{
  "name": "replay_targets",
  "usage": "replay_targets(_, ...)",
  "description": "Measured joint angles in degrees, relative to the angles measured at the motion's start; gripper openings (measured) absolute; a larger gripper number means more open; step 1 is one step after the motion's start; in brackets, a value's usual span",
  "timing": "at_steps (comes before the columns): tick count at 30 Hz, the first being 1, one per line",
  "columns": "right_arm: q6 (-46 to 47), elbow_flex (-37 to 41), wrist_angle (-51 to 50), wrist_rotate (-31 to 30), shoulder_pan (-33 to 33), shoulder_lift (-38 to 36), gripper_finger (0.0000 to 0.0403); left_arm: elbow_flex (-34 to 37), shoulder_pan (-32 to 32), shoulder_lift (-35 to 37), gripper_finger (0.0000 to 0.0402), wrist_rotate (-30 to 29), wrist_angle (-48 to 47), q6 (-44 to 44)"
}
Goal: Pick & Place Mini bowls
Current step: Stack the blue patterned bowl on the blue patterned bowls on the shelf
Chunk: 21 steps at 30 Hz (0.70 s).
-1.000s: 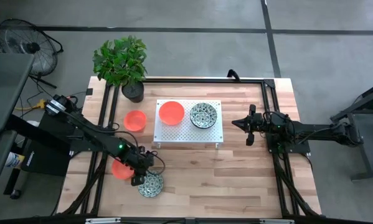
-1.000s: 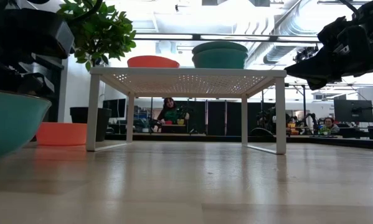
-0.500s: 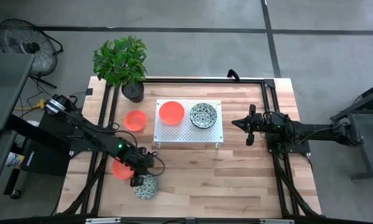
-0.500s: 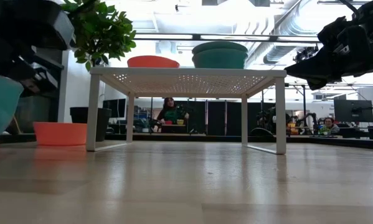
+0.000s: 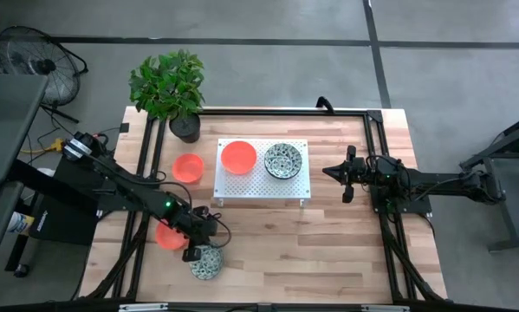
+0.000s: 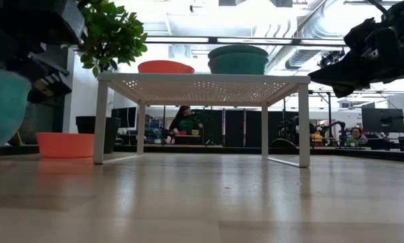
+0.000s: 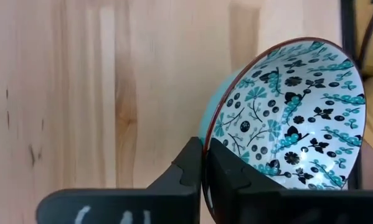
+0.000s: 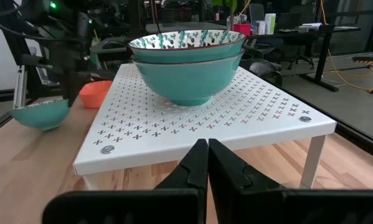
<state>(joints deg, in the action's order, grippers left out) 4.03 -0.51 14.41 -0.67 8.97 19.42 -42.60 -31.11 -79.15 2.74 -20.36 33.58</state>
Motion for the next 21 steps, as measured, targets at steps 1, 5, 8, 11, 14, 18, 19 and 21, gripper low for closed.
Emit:
replay_targets(1, 0.0, 0.0, 0.0, 0.0, 0.0, 0.0, 0.0000, -0.7, 0.0, 0.0, 0.0003, -0.1, 0.0, -0.6)
replay_targets(5, 0.0, 0.0, 0.0, 0.0, 0.0, 0.0, 0.0000, -4.2, 0.0, 0.0, 0.0002, -1.0, -0.5, -2.9)
replay_targets(8, 0.0, 0.0, 0.0, 0.0, 0.0, 0.0, 0.0000, -8.2, 0.0, 0.0, 0.0002, -2.2, -4.0, -4.0)
replay_targets(11, 0.0, 0.0, 0.0, 0.0, 0.0, 0.0, 0.0000, -12.7, 0.7, 0.0, 0.0001, -3.4, -9.0, -5.6)
replay_targets(14, 0.0, 0.0, 0.0, 0.0, 0.0, 0.0, 0.0000, -17.0, 2.1, 0.0, 0.0001, -3.7, -13.3, -7.4)
replay_targets(18, 0.0, 0.0, 0.0, 0.0, 0.0, 0.0, 0.0000, -22.2, 5.1, 0.0, 0.0001, -3.6, -18.1, -11.9)
replay_targets(19, 0.0, 0.0, 0.0, 0.0, 0.0, 0.0, 0.0000, -23.3, 6.0, 0.0, 0.0001, -3.5, -19.3, -13.2)
replay_targets(21, 0.0, 0.0, 0.0, 0.0, 0.0, 0.0, 0.0000, -25.4, 8.1, 0.0, 0.0000, -3.1, -21.2, -16.0)
